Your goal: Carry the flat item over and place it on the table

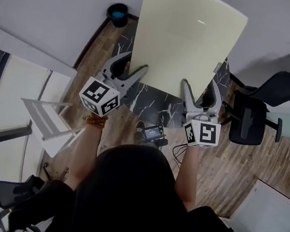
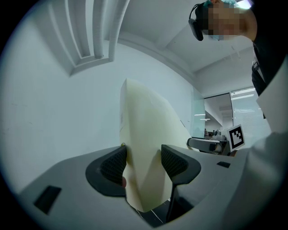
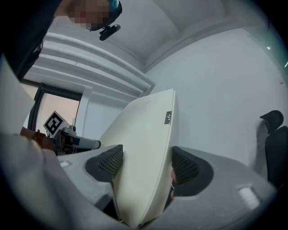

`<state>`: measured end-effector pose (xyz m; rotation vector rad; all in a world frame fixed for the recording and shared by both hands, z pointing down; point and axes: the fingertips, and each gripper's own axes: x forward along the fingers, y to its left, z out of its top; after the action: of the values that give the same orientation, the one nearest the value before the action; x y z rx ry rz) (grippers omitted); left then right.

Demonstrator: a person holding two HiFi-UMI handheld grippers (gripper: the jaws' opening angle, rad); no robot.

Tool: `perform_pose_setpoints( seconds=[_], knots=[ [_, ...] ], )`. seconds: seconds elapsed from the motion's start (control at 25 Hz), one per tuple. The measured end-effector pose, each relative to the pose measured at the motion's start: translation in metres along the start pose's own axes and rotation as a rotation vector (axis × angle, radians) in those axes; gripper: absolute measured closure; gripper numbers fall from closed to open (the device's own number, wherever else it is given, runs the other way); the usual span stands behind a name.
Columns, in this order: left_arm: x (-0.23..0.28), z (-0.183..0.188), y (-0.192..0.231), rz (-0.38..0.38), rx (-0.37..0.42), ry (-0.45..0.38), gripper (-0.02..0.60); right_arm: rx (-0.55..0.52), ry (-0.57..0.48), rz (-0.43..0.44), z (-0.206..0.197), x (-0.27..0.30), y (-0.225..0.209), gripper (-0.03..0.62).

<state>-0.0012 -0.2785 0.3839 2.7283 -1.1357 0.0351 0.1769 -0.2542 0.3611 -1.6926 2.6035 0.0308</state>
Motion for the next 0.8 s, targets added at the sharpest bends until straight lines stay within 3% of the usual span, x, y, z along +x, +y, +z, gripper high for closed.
perform_pose_setpoints(
  seconds=[0.8],
  knots=[
    [0.016, -0.059, 0.008, 0.012, -0.128, 0.092, 0.345, 0.11, 0.129, 0.01, -0.062, 0.004, -0.015, 0.256]
  ],
)
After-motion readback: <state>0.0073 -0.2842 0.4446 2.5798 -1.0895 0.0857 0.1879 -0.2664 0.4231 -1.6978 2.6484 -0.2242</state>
